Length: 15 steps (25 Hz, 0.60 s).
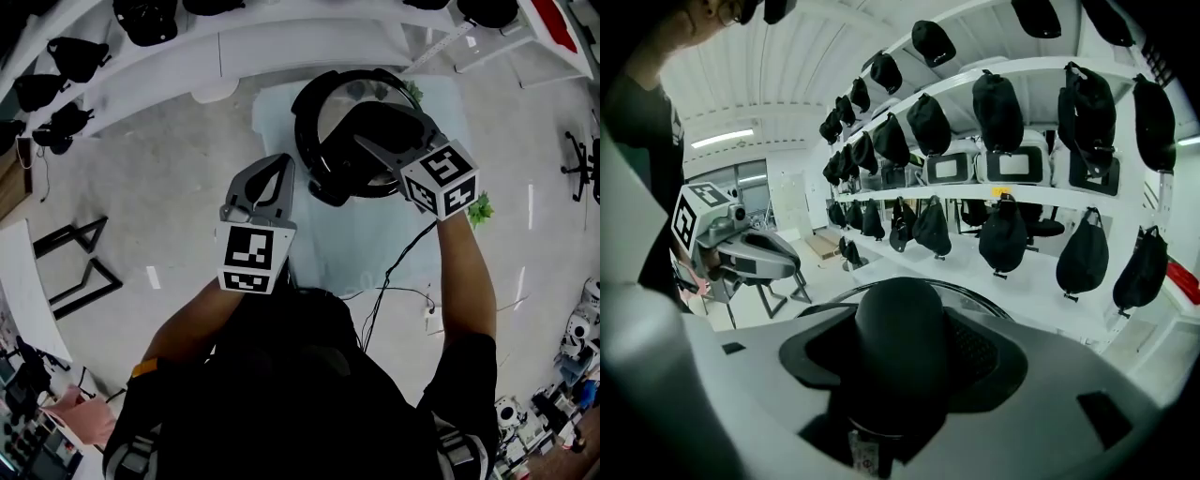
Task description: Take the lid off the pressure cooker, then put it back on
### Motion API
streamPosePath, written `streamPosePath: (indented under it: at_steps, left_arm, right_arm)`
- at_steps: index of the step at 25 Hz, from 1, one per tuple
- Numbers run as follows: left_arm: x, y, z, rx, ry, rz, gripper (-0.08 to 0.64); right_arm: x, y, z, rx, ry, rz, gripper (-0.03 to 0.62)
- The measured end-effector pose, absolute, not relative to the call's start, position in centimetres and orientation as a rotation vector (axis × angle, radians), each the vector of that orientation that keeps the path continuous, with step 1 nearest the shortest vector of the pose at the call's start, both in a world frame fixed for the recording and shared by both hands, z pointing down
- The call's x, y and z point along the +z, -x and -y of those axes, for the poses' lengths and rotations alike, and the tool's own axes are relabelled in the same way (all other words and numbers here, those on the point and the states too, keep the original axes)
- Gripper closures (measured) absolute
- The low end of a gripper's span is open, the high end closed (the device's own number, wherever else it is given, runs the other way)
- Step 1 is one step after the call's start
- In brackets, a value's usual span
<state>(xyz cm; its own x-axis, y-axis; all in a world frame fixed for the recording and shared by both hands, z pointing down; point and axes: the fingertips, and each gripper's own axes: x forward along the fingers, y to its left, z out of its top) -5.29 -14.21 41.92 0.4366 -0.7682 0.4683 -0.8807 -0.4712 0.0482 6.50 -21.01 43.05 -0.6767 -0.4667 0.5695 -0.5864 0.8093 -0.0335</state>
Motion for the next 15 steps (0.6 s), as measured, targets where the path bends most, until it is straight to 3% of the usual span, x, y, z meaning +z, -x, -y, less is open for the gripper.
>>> streamPosePath:
  at_steps: [15]
  left_arm:
    - [41.8, 3.2, 13.5, 0.561, -2.451, 1.379, 0.552]
  right_arm:
    - [43.5, -5.3, 20.9, 0.2, -0.524, 2.464, 0.296]
